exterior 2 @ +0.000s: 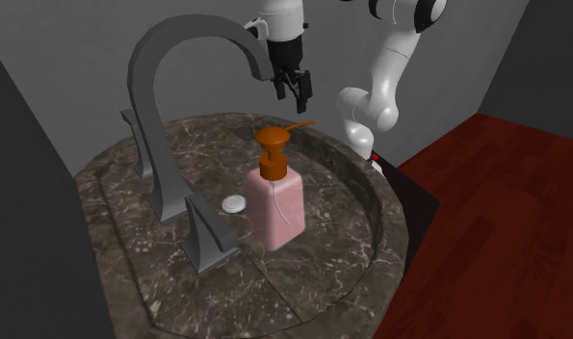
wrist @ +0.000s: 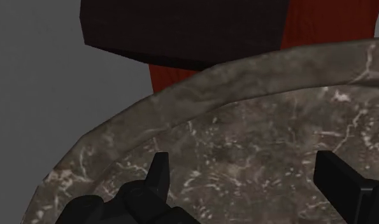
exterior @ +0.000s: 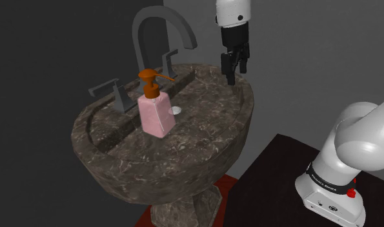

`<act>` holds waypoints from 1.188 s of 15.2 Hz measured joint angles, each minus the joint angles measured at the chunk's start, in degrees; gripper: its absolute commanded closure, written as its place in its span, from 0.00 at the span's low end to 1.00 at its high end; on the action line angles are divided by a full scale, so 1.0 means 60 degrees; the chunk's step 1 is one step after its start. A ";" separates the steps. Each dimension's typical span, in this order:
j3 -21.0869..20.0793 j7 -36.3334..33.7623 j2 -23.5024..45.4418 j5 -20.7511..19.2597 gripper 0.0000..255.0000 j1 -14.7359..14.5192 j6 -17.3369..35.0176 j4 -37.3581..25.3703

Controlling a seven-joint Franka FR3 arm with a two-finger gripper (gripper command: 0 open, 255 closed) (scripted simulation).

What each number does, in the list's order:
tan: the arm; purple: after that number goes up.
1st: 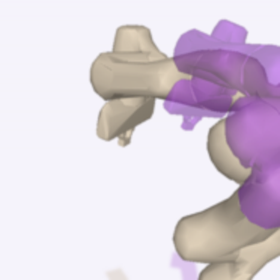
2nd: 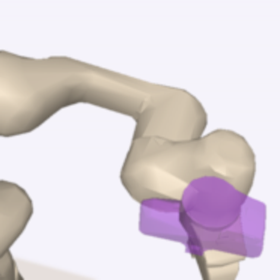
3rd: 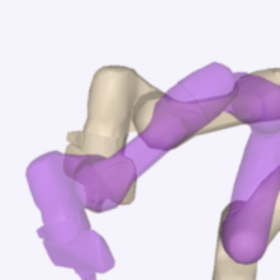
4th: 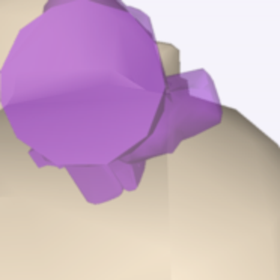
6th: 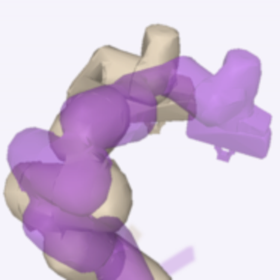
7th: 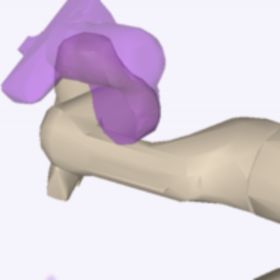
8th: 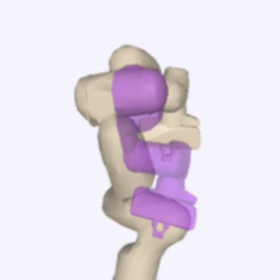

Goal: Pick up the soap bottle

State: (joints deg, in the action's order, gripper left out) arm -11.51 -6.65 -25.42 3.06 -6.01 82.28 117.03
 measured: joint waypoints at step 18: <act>-0.2354 -0.2974 0.5907 -0.0937 0.00 -0.1635 -0.3809 -0.8078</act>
State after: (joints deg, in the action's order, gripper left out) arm -25.63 -24.49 10.02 -2.56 -15.82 59.43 68.56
